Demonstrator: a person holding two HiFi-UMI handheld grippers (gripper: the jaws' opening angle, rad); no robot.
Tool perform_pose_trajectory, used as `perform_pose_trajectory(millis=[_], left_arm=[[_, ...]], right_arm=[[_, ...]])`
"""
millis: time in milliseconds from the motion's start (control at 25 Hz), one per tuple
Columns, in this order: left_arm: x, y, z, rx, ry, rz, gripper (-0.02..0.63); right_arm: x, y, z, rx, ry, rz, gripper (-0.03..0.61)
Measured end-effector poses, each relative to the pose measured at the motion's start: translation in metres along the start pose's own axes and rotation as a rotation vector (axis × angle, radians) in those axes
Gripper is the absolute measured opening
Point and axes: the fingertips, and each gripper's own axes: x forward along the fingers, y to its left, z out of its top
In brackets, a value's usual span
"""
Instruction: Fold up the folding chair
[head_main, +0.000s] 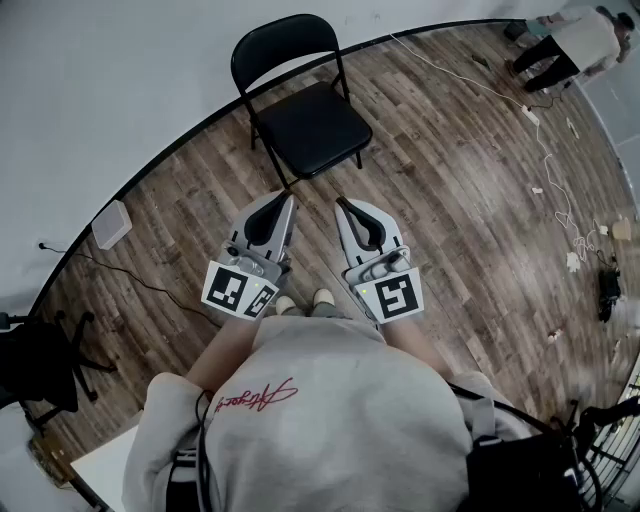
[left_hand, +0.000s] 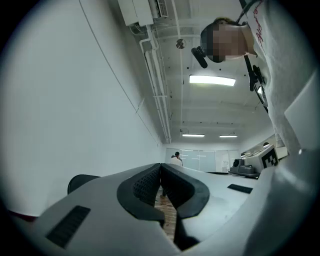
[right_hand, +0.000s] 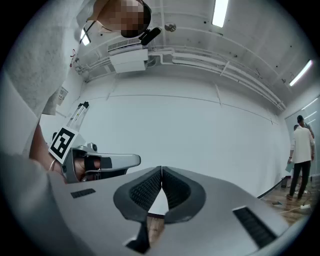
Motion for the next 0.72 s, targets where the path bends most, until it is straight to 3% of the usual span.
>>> perform_pose_trajectory(millis=[720], left_arm=[[-0.0032,-0.0069,0.0032,0.008,-0.003,0.002,0.017]], right_arm=[[-0.0062,0.0009,0.0018,0.011,-0.007,-0.01,0.017]])
